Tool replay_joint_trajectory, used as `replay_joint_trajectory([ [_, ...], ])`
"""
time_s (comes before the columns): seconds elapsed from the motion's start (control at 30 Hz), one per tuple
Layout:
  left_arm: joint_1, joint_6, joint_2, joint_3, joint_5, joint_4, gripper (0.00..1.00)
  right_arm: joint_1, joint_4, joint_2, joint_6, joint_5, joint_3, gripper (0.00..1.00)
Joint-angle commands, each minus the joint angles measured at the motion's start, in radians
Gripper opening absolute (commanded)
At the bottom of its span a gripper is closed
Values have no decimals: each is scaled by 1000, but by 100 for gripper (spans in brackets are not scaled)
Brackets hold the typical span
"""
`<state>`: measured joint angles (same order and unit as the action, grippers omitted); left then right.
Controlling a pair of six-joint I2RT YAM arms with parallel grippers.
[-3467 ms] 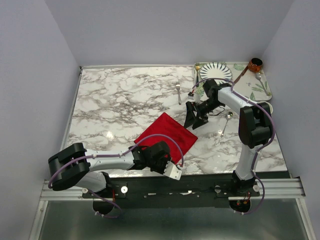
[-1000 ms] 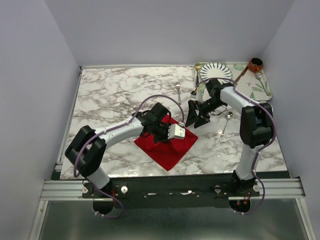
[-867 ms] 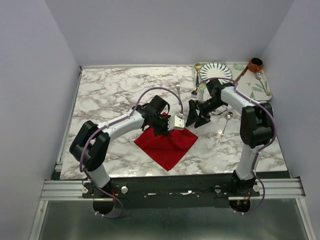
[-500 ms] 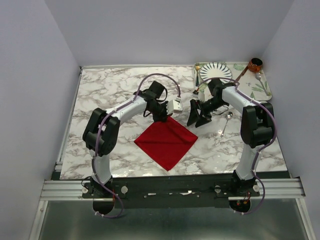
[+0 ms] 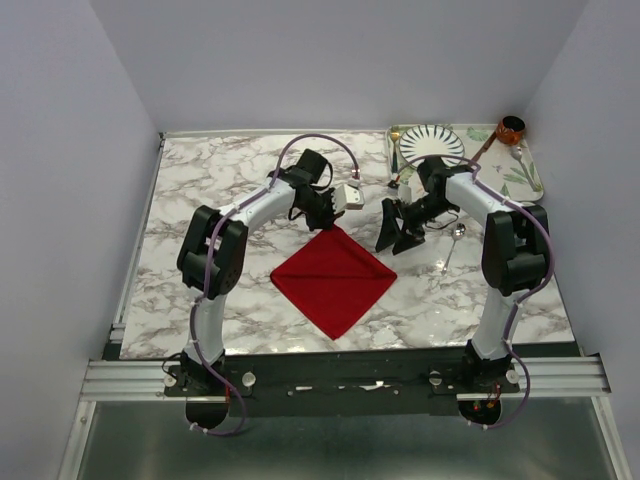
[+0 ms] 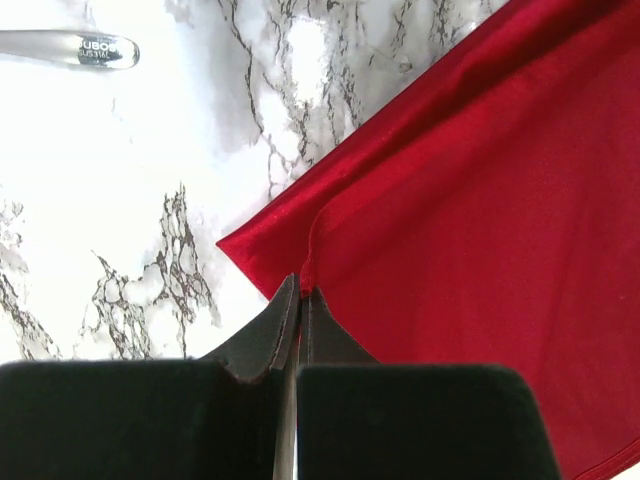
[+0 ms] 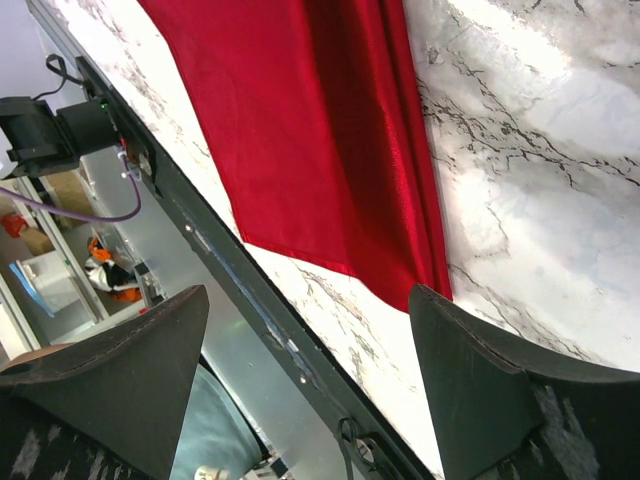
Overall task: Fold the napkin into a case and place the utensils inside
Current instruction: Fold the top corner of the square-folded napkin at the center of the board.
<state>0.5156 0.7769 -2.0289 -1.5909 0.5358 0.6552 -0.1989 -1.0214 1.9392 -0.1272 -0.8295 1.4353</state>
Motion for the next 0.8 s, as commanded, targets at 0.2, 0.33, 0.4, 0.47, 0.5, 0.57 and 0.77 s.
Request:
replay_joint_trajectory([
  [0.2, -19, -5, -31, -12, 3, 44, 6, 12, 6, -31, -2, 21, -13, 89],
  [0.33, -19, -22, -36, -15, 3, 32, 8, 10, 6, -25, 0, 20, -9, 89],
  [0.4, -19, -24, -39, -21, 3, 35, 8, 10, 6, -23, 1, 18, -6, 89],
  [0.47, -17, -24, -40, -21, -3, 35, 13, 10, 4, -23, 1, 18, -7, 89],
  [0.5, -17, -28, -39, -21, -8, 34, 17, 10, 4, -26, -2, 15, -7, 89],
  [0.57, -22, -45, -28, -21, -16, 26, 30, 10, 4, -34, -6, 7, -12, 89],
  [0.77, -54, -162, 51, -31, -19, -2, 49, 10, 14, -57, -17, -10, -15, 79],
])
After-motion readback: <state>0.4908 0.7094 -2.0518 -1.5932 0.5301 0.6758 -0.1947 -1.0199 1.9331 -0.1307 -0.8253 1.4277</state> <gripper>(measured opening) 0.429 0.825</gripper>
